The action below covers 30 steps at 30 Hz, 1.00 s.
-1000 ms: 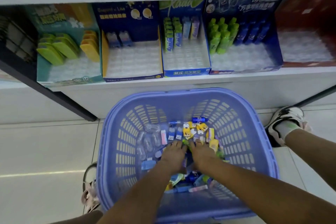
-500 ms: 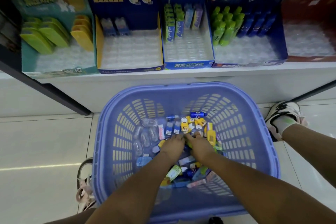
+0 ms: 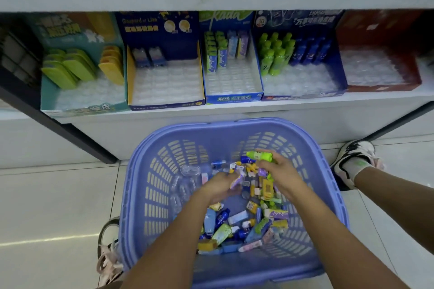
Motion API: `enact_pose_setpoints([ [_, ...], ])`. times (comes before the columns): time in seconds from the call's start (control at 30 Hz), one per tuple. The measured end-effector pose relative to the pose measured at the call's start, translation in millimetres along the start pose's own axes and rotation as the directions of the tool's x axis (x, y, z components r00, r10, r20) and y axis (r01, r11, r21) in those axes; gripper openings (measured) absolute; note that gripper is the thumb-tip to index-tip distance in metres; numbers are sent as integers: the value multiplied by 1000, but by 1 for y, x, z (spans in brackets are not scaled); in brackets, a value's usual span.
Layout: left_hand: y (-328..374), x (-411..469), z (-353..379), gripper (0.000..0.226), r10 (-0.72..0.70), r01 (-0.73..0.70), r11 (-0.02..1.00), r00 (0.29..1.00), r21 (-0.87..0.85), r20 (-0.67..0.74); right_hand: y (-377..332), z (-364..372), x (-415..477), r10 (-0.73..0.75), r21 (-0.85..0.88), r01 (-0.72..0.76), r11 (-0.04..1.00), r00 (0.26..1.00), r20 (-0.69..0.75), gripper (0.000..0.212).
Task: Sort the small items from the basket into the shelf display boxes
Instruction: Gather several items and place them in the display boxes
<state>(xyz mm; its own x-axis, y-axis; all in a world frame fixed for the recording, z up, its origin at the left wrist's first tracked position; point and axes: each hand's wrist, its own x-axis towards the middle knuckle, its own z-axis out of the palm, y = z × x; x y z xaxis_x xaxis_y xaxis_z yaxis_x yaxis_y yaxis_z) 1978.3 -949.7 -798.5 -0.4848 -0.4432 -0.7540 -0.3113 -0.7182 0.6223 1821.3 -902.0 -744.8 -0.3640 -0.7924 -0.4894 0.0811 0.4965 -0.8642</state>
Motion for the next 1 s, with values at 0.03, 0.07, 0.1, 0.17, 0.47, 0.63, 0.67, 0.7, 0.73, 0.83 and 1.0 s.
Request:
enact_pose_setpoints([
  [0.03,8,-4,5,27,3,1,983,1000,-186,22,-7,0,-7,-80,39,80,996,997,-11,29],
  [0.07,17,-8,10,28,7,4,953,999,-302,36,-14,0,-14,-153,63,154,986,988,-18,29],
  [0.1,25,-13,15,29,20,-3,931,999,-365,42,-21,1,-20,-215,65,216,974,976,-28,28],
  [0.17,43,-25,25,27,73,-47,912,996,-407,49,-35,4,-29,-325,-5,326,945,943,-63,29],
  [0.47,103,-89,57,41,289,-102,605,952,-789,99,-83,19,-64,-644,-139,629,765,752,-139,38],
  [0.63,98,-108,60,24,343,8,361,929,-933,141,-81,31,-71,-694,-230,662,713,712,-102,35],
  [0.67,95,-109,58,23,351,22,332,925,-943,145,-81,32,-72,-695,-198,671,715,712,-100,32],
  [0.7,92,-112,57,22,351,36,314,924,-949,151,-82,33,-73,-688,-144,674,725,719,-99,29],
  [0.73,90,-115,56,20,348,38,312,925,-949,152,-84,33,-73,-666,-62,664,745,738,-106,27],
  [0.83,88,-118,52,18,319,45,277,938,-960,137,-93,27,-70,-517,314,534,785,844,-143,23],
  [1.0,94,-121,45,31,372,50,228,919,-972,134,-111,-2,-61,-478,502,496,709,861,-176,10],
])
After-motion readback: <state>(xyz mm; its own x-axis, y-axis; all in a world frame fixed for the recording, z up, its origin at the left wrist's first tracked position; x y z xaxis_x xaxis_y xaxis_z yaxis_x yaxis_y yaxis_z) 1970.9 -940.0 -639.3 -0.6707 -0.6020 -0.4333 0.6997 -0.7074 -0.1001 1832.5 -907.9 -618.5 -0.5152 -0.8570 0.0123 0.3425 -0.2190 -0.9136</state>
